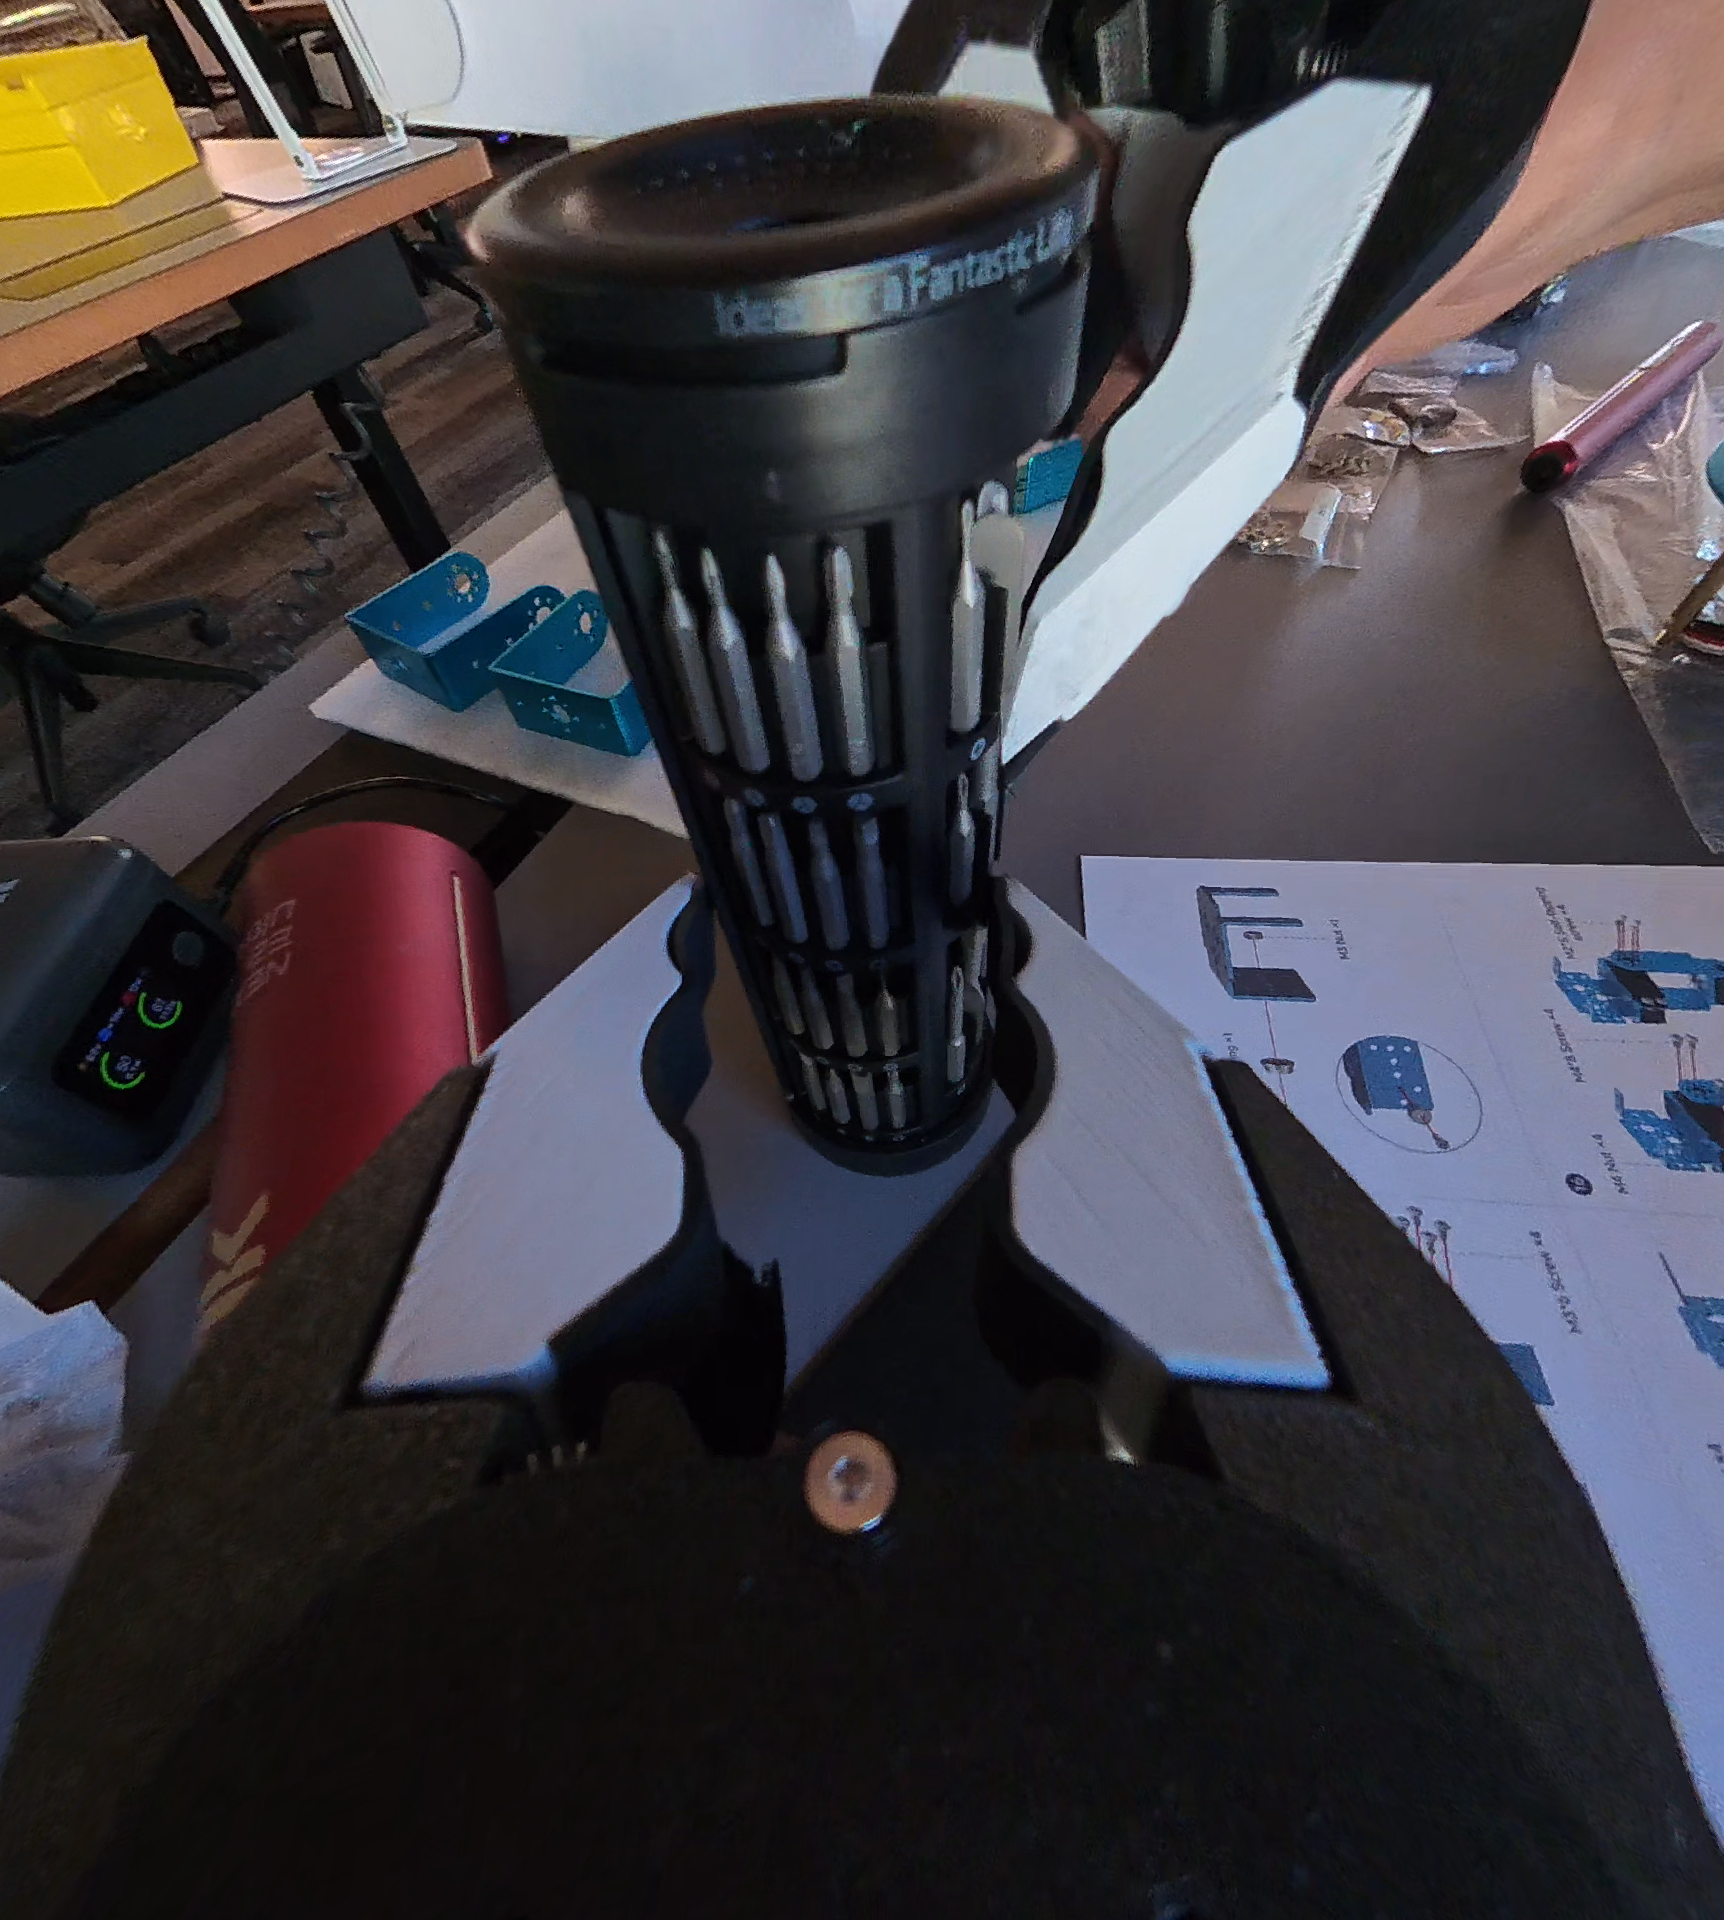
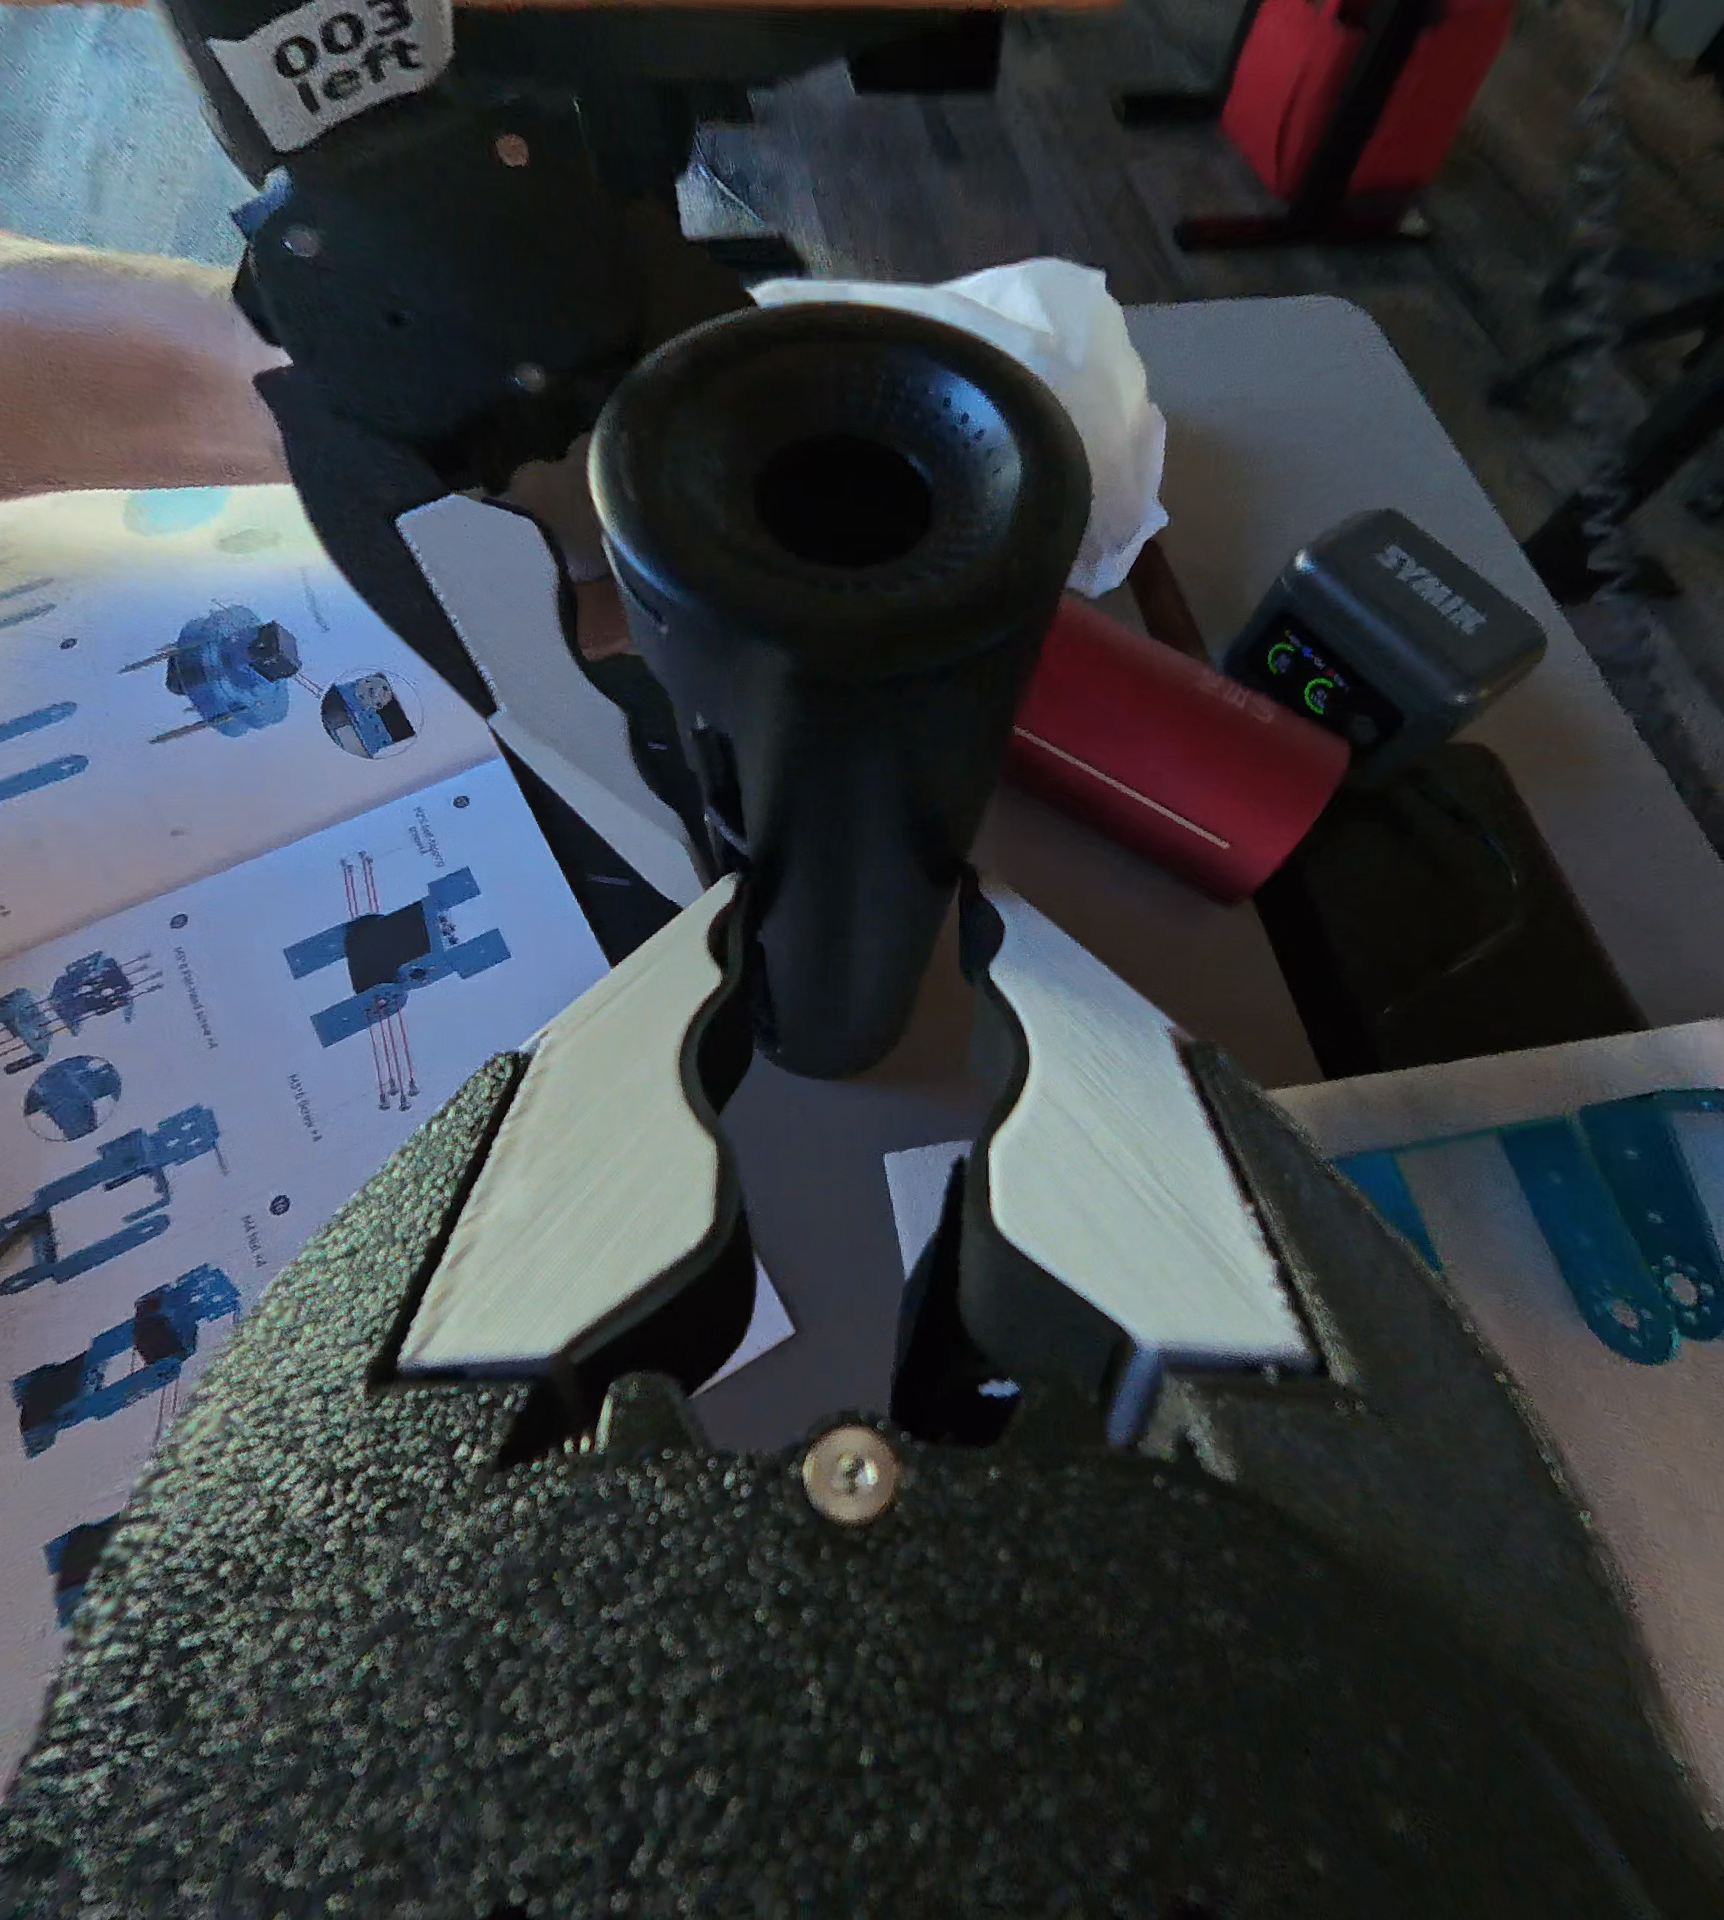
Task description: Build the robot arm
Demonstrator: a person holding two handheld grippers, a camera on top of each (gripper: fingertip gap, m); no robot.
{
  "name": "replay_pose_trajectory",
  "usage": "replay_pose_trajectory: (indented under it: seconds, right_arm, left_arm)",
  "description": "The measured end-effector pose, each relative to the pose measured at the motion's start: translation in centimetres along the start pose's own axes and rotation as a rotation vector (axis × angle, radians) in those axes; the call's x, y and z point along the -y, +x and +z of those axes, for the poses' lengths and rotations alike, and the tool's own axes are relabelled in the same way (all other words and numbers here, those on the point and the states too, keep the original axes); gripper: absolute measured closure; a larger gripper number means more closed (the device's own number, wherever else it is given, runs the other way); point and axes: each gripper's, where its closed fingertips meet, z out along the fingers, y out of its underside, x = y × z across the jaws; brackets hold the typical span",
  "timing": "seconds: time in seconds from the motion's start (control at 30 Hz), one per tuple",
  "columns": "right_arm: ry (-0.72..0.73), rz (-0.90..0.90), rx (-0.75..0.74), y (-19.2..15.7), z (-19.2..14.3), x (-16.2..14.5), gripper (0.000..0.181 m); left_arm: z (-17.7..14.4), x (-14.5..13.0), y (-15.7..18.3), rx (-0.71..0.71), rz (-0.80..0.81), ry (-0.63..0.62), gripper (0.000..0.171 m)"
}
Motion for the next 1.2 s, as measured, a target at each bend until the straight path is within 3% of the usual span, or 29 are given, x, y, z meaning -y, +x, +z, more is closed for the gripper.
replay_pose_trajectory:
  seconds: [0.43, 0.63, 0.77, 0.87, 0.93, 1.0, 1.1, 1.2]
  right_arm:
    - [0.055, -0.033, 0.196, -0.5, 0.1, 0.1, 0.144]
    - [0.012, 0.001, 0.181, -0.6, -0.2, -0.2, 0.145]
    - [-0.016, 0.047, 0.137, -0.9, -2.1, -0.2, 0.118]
    - [0.023, 0.121, 0.13, -2.6, -2.9, 1.8, 0.09]
    - [0.014, 0.144, 0.022, -2.4, -2.6, 3.1, 0.09]
    - [0.004, 0.16, -0.049, -2.3, -2.0, 3.9, 0.101]
    - [-0.083, 0.106, -0.163, -1.2, -1.4, 3.1, 0.12]
    - [-0.106, 0.056, -0.148, -0.9, -1.4, 2.8, 0.124]
  left_arm:
    - [-0.3, -0.1, 0.4, -0.14, 0.013, 0.039, 0.12]
    - [-0.1, -0.1, 0.6, -0.126, -0.012, 0.027, 0.118]
    - [-0.3, -0.2, 0.6, -0.015, -0.043, -0.012, 0.118]
    - [-0.2, -0.3, 0.6, 0.106, -0.062, -0.023, 0.118]
    - [-0.2, -0.3, 0.7, 0.177, -0.074, -0.03, 0.118]
    - [-0.2, -0.3, 0.8, 0.245, -0.102, -0.04, 0.118]
    - [-0.7, -0.5, 2.1, 0.241, -0.089, -0.072, 0.12]
    - [-2.2, -0.3, 2.3, 0.209, -0.07, -0.073, 0.118]
